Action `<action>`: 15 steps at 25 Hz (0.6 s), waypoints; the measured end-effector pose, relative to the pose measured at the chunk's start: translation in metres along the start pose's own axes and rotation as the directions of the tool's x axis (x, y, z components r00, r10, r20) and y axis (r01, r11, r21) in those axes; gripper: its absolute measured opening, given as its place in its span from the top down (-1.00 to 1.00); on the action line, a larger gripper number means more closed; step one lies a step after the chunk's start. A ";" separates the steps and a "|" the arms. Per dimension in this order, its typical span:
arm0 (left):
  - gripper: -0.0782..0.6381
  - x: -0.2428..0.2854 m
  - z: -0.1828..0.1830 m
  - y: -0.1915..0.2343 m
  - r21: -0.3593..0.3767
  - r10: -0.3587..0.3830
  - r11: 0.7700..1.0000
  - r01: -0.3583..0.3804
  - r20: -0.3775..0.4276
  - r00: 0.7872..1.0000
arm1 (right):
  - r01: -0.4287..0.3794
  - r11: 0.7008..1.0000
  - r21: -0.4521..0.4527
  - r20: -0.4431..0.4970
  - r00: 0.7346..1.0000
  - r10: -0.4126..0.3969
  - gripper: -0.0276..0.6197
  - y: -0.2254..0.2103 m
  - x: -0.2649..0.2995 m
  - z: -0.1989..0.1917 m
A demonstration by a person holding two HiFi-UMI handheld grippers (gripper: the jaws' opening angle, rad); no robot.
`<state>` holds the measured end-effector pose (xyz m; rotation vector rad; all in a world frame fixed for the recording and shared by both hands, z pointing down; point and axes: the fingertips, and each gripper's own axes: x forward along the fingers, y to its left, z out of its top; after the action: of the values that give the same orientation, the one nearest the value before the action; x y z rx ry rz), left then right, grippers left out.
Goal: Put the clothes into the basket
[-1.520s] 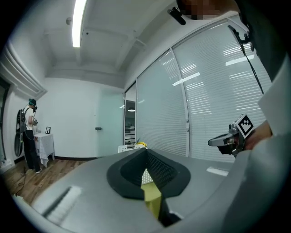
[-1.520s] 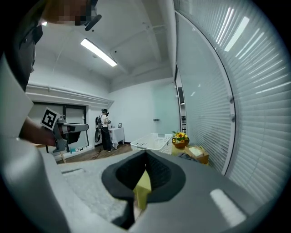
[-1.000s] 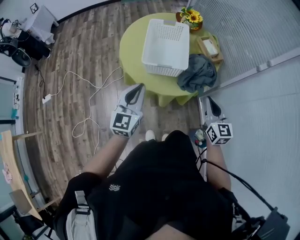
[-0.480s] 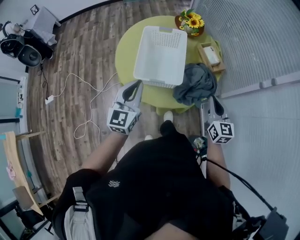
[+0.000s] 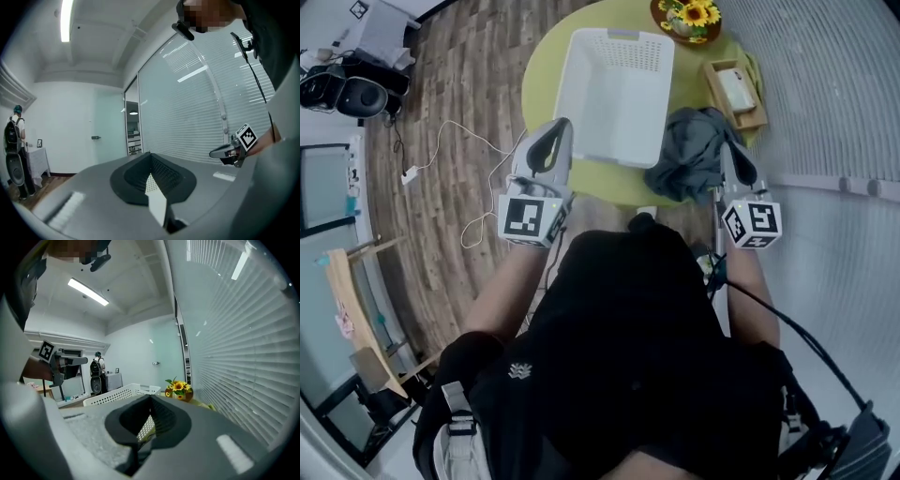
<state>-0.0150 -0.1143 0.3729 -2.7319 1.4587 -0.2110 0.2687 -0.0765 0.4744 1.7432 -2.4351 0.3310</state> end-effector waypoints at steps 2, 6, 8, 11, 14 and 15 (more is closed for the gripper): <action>0.76 0.010 -0.004 0.001 -0.004 0.018 1.000 -0.018 -0.024 1.000 | -0.006 1.000 0.003 -0.012 1.000 0.006 0.91 -0.008 0.016 -0.008; 0.76 0.027 -0.019 0.005 -0.029 0.008 1.000 -0.009 -0.059 0.998 | -0.013 0.999 0.042 -0.082 0.997 0.016 0.91 -0.012 0.038 -0.033; 0.76 0.036 -0.019 0.008 -0.044 0.002 0.999 -0.005 -0.076 0.997 | -0.017 0.999 0.034 -0.101 0.995 0.021 0.91 -0.011 0.042 -0.034; 0.76 0.050 -0.021 0.010 -0.063 -0.033 0.998 0.028 -0.073 0.997 | 0.019 1.000 -0.011 -0.111 0.994 -0.020 0.91 -0.014 0.046 -0.033; 0.76 0.072 -0.030 0.011 -0.064 -0.080 0.995 0.076 -0.063 0.995 | 0.047 0.999 -0.027 -0.134 0.990 -0.050 0.72 -0.018 0.058 -0.043; 0.76 0.078 -0.036 0.011 -0.065 -0.094 0.994 0.090 -0.063 0.994 | 0.052 0.998 -0.024 -0.142 0.988 -0.055 0.66 -0.018 0.062 -0.049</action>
<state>0.0141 -0.1842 0.4150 -2.8712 1.3785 -0.2660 0.2640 -0.1268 0.5377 1.7105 -2.2802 0.4081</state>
